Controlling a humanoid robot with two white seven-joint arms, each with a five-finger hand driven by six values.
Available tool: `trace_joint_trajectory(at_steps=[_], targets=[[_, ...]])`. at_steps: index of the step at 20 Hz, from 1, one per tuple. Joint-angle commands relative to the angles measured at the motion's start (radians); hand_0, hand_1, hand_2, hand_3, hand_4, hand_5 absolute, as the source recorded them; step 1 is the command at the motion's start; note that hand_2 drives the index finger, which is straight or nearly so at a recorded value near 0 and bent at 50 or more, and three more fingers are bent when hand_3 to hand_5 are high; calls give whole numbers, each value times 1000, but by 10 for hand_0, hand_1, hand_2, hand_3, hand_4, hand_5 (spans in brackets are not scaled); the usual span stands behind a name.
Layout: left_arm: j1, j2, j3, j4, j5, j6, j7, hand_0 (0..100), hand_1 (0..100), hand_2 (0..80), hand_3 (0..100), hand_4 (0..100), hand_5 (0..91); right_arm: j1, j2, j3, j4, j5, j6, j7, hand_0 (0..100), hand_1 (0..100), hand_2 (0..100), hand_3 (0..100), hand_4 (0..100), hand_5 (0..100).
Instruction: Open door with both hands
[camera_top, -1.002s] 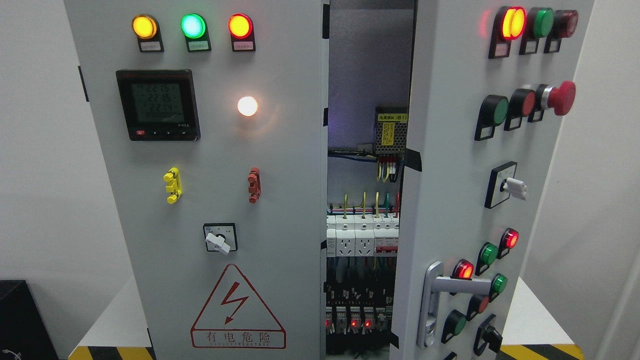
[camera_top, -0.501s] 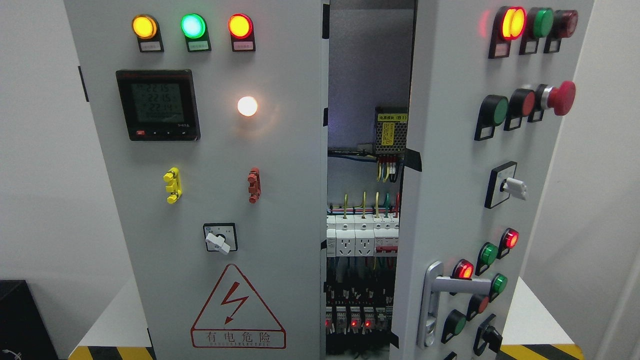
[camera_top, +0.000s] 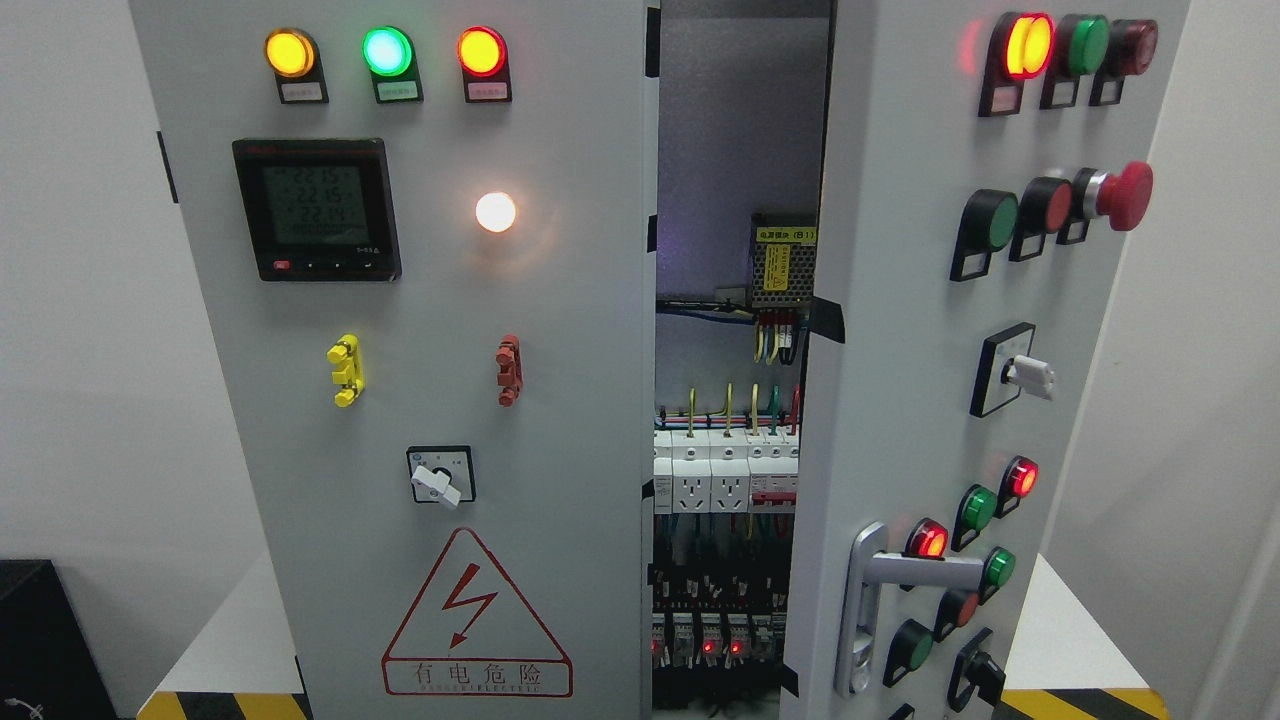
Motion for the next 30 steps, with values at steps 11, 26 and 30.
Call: trace_joint_trajectory(at_steps=[11,26,30], targets=[[-194,987,332,-558,581,104,-608,0,0,0,0,0,0,1,0,0,0,0,1,2,0,0,0,0,0,0],[-1744,799,-1225,-1071,654,389,-519,0,0,0,0,0,0,1,0,0,0,0,-1,2,0,0,0,0,0,0],[-1860,555,-1403,-1063,634,377,-411,0,0,0,0,0,0,-1,0,0,0,0,1,3,0,0,0,0,0,0]])
